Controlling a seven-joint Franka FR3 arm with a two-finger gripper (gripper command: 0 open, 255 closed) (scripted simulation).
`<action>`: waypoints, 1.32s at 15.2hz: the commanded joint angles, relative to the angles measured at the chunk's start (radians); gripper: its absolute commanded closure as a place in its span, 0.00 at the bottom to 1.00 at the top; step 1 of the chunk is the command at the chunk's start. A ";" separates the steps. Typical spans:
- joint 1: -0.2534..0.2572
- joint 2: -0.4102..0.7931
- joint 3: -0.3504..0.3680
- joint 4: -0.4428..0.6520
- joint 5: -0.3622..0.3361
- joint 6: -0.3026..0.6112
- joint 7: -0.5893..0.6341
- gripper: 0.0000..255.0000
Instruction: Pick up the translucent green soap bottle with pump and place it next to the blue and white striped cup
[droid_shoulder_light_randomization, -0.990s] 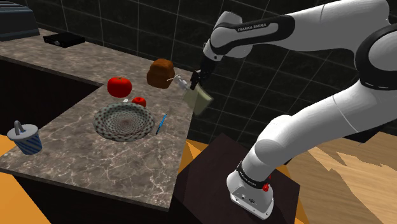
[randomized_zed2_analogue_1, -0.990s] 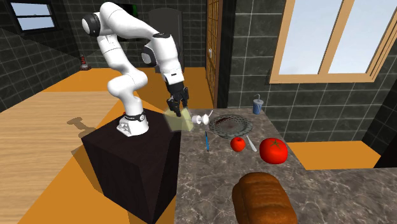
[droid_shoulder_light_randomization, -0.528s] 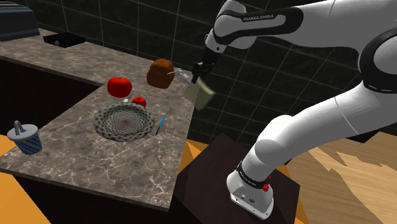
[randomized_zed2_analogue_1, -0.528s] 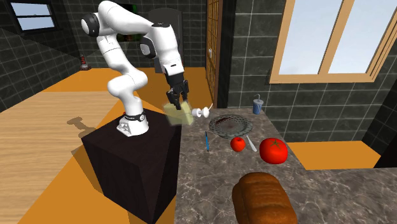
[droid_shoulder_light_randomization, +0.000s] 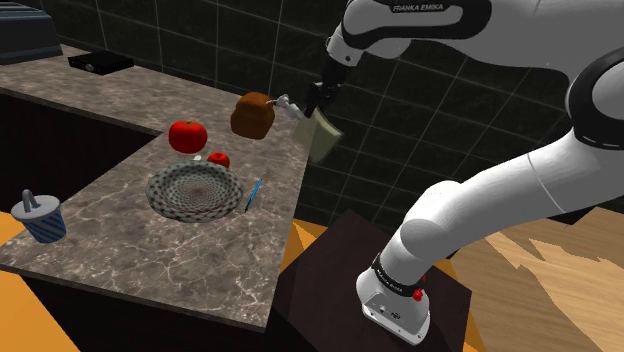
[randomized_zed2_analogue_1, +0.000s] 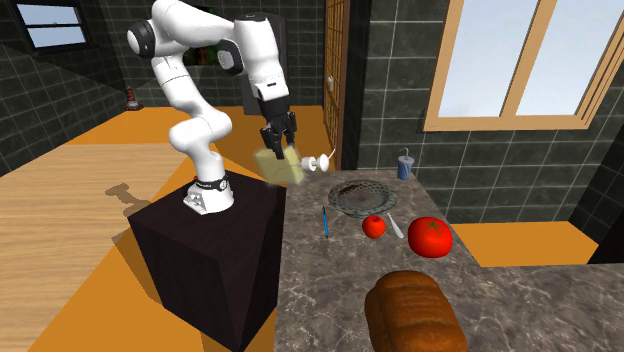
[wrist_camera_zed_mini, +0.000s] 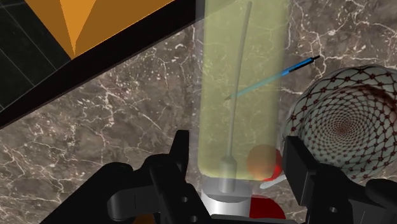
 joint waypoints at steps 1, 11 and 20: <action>0.000 -0.002 0.001 0.026 -0.001 -0.028 0.002 1.00; 0.002 0.002 0.005 0.164 -0.001 -0.161 0.016 1.00; 0.012 0.015 0.026 0.269 0.005 -0.251 0.048 1.00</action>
